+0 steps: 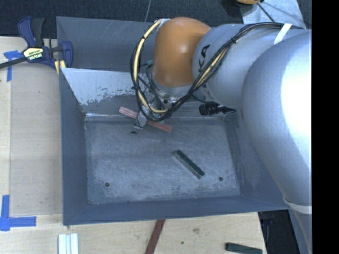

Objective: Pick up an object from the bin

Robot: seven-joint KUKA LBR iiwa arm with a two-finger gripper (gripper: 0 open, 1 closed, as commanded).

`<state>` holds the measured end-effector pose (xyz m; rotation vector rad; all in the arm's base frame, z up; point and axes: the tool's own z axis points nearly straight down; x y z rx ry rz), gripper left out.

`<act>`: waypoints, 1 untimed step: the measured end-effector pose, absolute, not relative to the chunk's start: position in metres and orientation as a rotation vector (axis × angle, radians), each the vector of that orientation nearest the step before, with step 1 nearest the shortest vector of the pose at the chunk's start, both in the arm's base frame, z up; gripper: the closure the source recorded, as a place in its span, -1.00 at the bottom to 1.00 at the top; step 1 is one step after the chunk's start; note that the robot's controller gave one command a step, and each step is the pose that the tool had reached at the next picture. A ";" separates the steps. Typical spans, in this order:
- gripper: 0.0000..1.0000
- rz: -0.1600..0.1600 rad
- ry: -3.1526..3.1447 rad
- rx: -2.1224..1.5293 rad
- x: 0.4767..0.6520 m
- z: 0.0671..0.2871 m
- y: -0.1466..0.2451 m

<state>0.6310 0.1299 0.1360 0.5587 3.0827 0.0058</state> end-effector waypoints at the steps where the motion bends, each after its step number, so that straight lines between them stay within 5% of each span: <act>1: 1.00 -0.003 3.094 0.561 0.628 0.069 0.129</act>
Offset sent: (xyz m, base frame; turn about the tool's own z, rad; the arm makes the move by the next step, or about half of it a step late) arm 0.0002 0.0000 0.0188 0.0000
